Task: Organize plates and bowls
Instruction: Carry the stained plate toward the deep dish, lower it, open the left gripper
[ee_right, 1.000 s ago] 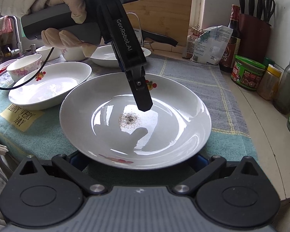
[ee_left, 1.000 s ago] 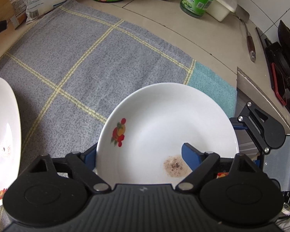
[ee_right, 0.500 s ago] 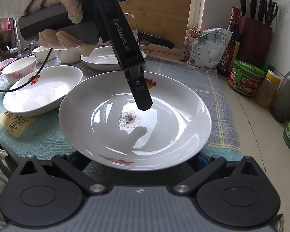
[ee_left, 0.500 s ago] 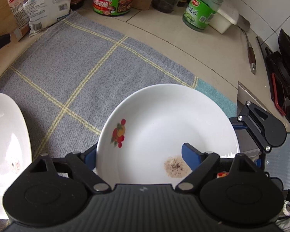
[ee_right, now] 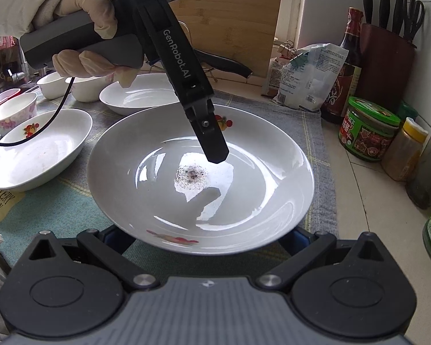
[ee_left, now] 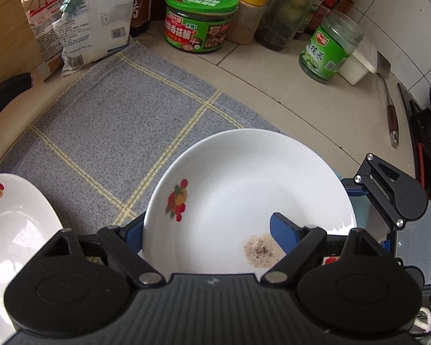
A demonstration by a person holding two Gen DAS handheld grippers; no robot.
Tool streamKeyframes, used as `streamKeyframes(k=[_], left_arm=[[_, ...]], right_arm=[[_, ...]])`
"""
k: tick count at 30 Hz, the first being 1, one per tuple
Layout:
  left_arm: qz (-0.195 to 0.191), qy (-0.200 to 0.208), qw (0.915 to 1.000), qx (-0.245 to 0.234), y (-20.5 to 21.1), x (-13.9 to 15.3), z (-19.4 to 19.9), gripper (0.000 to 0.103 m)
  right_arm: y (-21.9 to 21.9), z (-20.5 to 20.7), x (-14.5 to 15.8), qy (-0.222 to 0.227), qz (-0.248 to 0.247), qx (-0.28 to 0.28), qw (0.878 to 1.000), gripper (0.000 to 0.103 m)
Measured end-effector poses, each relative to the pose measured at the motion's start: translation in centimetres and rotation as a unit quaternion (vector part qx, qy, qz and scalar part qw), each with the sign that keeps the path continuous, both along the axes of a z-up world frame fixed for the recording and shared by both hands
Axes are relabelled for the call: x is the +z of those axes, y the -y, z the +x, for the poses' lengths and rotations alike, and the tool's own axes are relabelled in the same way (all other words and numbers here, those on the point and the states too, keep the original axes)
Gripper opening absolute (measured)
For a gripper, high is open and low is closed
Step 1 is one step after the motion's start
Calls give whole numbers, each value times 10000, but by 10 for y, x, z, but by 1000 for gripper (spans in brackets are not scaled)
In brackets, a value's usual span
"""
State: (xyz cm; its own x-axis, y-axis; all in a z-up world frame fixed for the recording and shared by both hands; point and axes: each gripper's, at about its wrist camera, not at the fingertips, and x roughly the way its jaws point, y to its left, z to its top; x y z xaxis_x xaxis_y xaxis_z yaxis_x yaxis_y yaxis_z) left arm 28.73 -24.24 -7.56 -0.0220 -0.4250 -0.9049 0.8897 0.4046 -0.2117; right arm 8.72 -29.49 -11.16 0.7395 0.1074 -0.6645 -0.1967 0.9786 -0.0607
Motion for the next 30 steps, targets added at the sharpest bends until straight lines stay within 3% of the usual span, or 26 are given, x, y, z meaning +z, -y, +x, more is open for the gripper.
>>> streamKeyframes(k=[16,30], left_arm=[[-77,37,9998,187,28,-12,39,87],[-77,41,9997,236,43,-24,53,87]], right_arm=[[32,47,-9,-95,-54,12,9999,103],[45,62,-14,-174,-83,-116,9997,103]])
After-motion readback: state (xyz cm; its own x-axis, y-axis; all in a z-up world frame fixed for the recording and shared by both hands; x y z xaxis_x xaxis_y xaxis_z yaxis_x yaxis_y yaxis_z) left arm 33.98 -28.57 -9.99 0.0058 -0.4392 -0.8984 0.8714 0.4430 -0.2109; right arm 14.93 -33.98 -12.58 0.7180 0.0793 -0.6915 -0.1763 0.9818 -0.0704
